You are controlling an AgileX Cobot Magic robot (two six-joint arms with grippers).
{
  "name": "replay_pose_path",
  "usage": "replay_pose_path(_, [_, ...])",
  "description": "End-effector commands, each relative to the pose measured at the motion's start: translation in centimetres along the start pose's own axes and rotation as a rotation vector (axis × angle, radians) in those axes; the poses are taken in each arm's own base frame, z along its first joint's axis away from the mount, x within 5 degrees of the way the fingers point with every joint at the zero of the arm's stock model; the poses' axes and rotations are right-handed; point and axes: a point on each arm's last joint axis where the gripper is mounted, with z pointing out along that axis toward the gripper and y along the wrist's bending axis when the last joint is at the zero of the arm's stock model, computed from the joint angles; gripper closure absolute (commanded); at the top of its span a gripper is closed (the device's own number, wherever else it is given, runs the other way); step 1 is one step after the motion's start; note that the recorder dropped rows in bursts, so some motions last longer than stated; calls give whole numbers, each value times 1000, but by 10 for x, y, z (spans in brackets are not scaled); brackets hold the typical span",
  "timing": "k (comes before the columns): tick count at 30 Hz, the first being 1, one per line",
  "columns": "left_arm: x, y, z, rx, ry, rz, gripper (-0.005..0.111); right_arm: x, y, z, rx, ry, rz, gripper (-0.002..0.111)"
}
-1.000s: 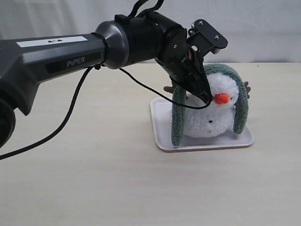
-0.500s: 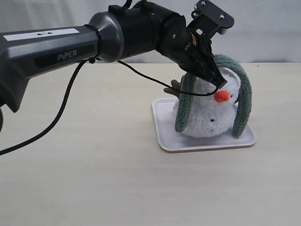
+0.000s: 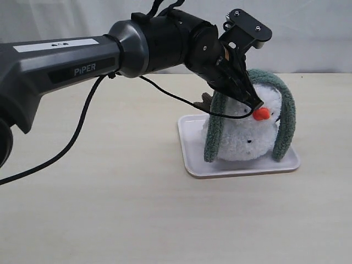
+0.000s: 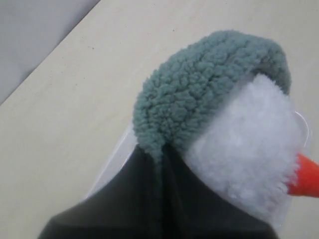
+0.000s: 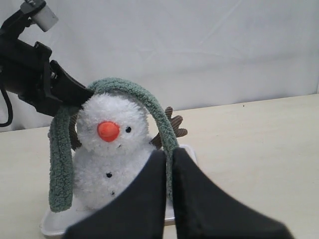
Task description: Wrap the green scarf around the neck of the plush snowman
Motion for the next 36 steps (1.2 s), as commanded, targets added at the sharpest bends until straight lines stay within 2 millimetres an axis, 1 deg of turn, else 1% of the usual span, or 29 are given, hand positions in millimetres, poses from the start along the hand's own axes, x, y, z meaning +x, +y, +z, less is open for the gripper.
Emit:
replay_pose_path(1, [1,-1,2,7,1,-18,92,1,0,0,0,7,-14,104])
replay_pose_path(5, [-1,-1,1,1,-13,-15,72,1,0,0,0,7,-14,104])
replay_pose_path(8, [-3,0,-2,-2,-24,-15,64,1,0,0,0,7,-14,104])
replay_pose_path(10, [-6,1,-6,-9,-34,-8,60,1,0,0,0,7,-14,104])
replay_pose_path(13, [-11,2,-14,-13,-52,-8,59,1,0,0,0,7,-14,104])
replay_pose_path(21, [-30,7,-47,-26,-119,-12,60,1,0,0,0,7,-14,104])
replay_pose_path(27, [-29,6,-50,-17,-98,-15,60,1,0,0,0,7,-14,104])
replay_pose_path(29, [-29,5,-49,-11,-95,-19,61,1,0,0,0,7,-14,104])
replay_pose_path(30, [-29,3,-49,-8,-96,-17,64,1,0,0,0,7,-14,104])
replay_pose_path(32, [-31,0,-49,-6,-102,1,74,1,0,0,0,7,-14,104])
replay_pose_path(36, [-34,-11,-49,4,-114,93,97,1,0,0,0,7,-14,104])
